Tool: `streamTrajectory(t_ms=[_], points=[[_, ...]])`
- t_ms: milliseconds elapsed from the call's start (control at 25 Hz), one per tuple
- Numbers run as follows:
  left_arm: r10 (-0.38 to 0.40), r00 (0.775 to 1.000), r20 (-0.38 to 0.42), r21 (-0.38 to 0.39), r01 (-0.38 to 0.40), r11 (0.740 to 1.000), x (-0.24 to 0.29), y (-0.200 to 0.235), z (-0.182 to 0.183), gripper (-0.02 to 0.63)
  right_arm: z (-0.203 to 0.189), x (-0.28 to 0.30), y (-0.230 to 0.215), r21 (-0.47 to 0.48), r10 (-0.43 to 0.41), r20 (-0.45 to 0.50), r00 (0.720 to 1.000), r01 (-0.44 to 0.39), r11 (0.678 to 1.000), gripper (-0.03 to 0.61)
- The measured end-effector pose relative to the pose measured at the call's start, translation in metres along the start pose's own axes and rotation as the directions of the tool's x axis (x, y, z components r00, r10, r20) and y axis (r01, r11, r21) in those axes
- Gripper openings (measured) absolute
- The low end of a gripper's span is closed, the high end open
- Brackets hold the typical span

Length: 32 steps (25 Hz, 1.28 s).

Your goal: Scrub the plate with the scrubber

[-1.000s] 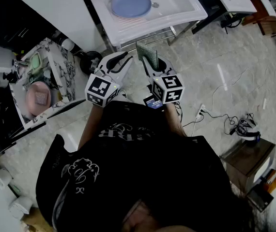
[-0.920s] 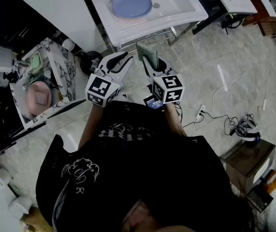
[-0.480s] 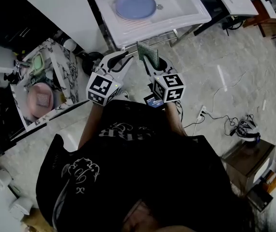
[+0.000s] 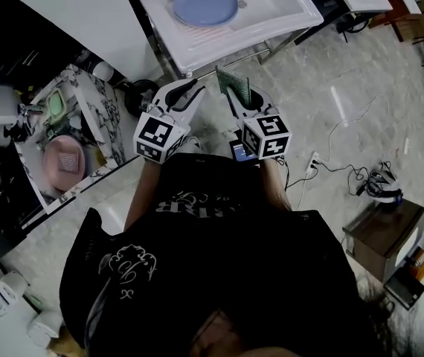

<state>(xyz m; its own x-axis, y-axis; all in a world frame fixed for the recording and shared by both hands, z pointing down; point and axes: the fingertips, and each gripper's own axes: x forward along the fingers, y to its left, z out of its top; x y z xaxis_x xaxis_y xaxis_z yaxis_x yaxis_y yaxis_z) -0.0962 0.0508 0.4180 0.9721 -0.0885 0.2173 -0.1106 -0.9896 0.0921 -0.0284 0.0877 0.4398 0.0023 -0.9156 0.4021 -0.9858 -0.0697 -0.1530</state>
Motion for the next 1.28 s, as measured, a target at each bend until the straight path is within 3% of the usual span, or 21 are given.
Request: streamTrajectory(t_ms=[200, 600, 1280], points=[[0.001, 1.000, -0.007, -0.021, -0.001, 1.000, 0.010, 0.004, -0.002, 0.091, 0.002, 0.004, -0.014, -0.009, -0.013, -0.021, 1.000, 0.013, 1.000, 0.092], [0.113, 0.993, -0.017, -0.031, -0.113, 0.993, 0.053, 0.040, 0.009, 0.091, 0.018, 0.047, -0.065, -0.024, 0.075, -0.045, 0.996, -0.076, 0.997, 0.092], [0.334, 0.939, -0.084, -0.060, -0.339, 0.939, 0.184, 0.077, 0.032, 0.091, 0.058, 0.119, -0.196, -0.087, 0.293, -0.128, 0.947, -0.305, 0.948, 0.092]])
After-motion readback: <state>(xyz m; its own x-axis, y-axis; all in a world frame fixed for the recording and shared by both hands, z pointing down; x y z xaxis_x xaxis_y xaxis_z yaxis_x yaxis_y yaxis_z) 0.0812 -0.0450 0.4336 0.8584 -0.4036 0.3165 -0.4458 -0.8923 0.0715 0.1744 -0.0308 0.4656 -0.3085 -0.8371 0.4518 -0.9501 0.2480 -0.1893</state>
